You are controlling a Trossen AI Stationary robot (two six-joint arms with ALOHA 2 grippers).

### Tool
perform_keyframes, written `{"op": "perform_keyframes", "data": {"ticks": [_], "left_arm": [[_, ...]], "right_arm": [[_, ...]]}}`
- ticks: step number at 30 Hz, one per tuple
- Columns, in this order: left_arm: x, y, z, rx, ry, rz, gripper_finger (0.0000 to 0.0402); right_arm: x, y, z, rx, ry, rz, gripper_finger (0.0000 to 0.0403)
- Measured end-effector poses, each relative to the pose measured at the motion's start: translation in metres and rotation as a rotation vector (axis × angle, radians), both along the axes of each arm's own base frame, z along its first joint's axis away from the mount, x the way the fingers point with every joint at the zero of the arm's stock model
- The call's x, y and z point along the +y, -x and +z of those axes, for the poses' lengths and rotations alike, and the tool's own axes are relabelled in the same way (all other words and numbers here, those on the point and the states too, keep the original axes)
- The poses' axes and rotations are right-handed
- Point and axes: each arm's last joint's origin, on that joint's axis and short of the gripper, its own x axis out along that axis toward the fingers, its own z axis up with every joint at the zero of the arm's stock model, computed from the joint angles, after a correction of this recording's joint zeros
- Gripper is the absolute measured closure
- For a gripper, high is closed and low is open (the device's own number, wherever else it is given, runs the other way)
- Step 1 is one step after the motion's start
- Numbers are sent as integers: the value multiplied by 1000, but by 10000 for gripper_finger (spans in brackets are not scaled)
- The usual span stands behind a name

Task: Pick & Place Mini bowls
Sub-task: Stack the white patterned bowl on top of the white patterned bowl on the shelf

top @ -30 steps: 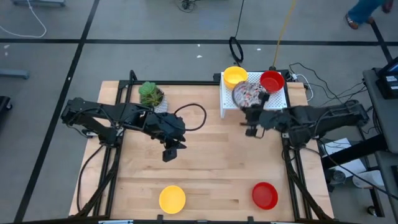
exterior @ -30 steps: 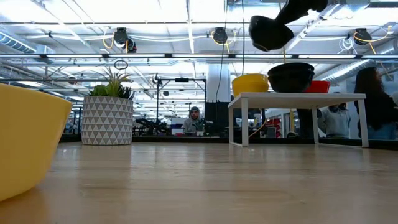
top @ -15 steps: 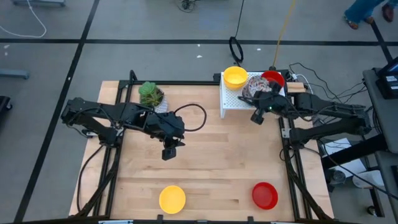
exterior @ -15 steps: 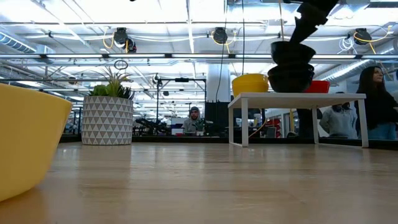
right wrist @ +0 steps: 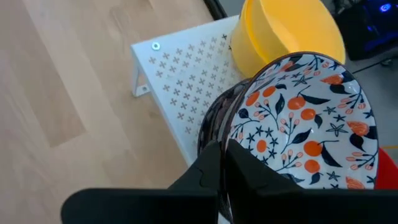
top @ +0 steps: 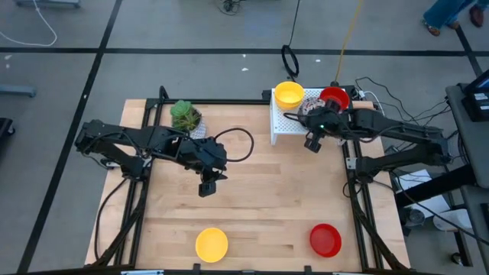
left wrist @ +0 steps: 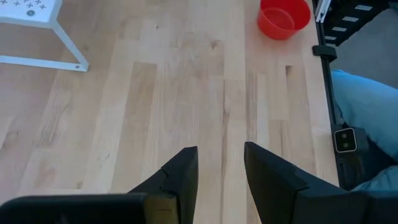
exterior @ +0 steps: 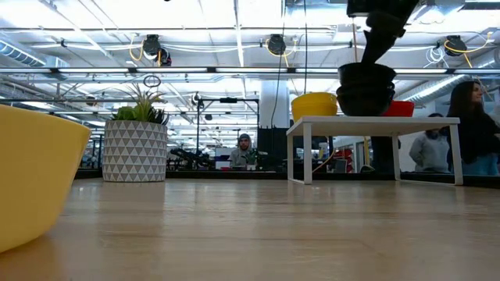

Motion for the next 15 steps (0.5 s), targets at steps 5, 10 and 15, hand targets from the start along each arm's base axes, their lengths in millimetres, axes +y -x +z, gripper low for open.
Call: {"op": "perform_keyframes", "data": {"ticks": [5, 10, 15], "left_arm": [[0, 0, 0, 0, -5, -6, 270], [0, 0, 0, 3, -12, -13, 270], [0, 0, 0, 4, -13, -14, 270]], "right_arm": [[-5, -9, -8, 49, -4, -2, 403], [-7, -14, -13, 85, -4, 5, 402], [-8, -16, -15, 94, -7, 2, 401]]}}
